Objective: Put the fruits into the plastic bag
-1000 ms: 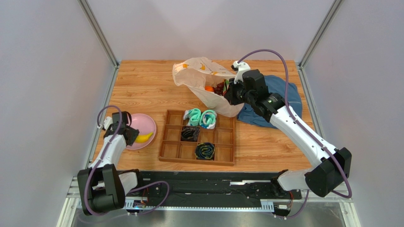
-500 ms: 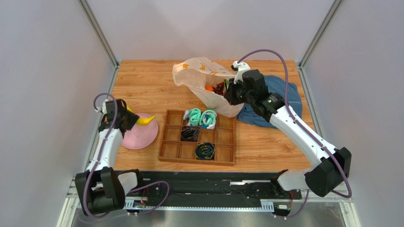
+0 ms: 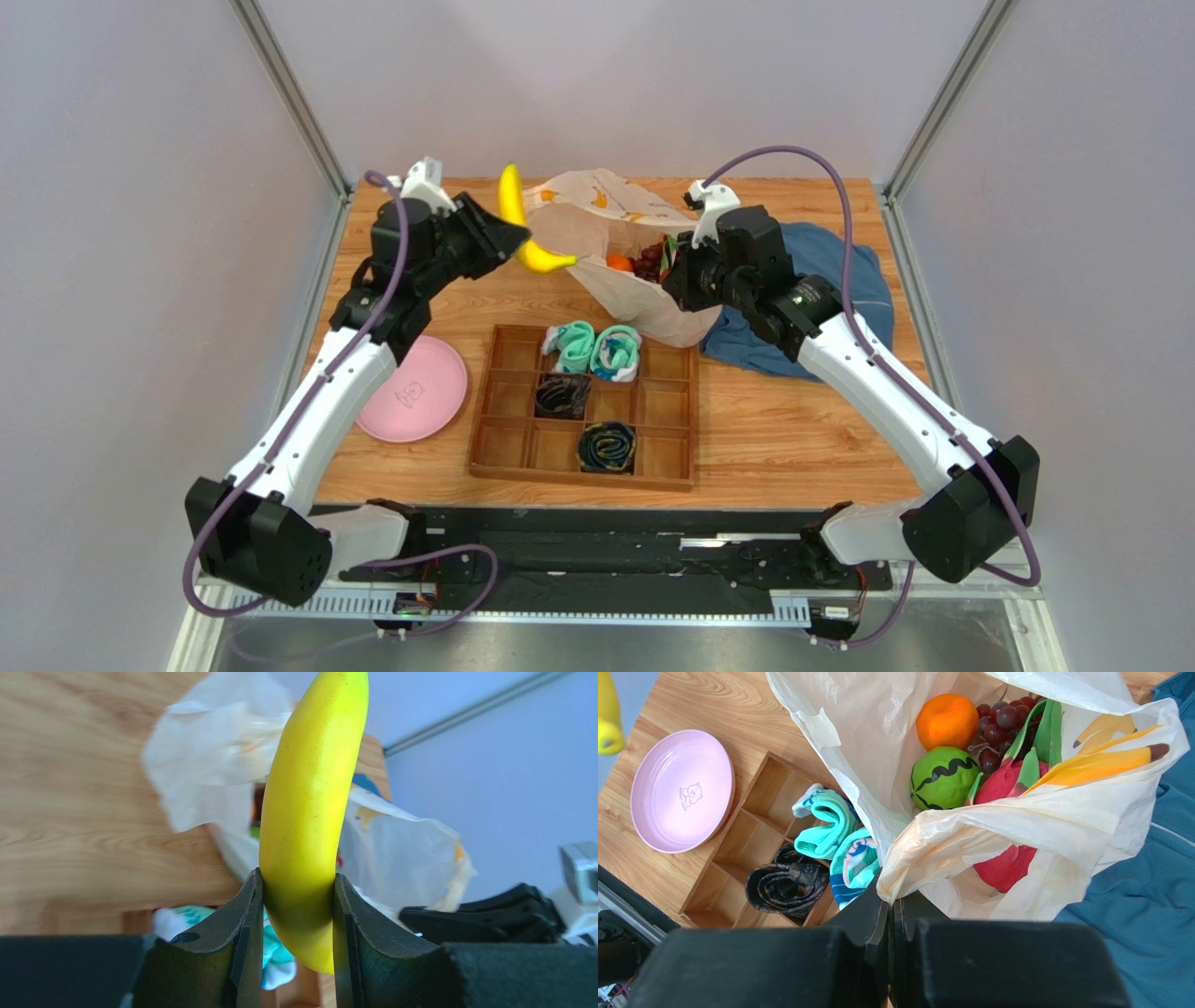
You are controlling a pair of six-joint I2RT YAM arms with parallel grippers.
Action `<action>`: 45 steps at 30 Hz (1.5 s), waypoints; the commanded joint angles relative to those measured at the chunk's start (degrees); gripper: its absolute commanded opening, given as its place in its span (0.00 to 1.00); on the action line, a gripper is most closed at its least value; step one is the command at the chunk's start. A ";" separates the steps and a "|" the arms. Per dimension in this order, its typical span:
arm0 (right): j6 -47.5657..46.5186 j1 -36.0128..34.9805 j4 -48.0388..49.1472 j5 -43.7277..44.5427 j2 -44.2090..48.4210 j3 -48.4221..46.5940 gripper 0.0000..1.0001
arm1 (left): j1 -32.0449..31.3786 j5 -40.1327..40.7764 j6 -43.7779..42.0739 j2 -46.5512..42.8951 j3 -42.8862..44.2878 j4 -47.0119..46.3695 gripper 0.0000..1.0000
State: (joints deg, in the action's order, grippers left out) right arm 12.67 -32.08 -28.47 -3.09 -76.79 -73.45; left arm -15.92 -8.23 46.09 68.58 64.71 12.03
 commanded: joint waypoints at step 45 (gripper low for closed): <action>-0.63 -0.27 1.05 1.95 2.79 -0.64 0.04 | -17.65 8.67 27.74 29.85 15.00 -6.24 0.22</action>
State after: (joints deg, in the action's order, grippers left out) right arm 12.49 -32.12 -29.30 -1.52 -75.50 -73.10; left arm -33.39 0.93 74.08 95.83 74.15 6.81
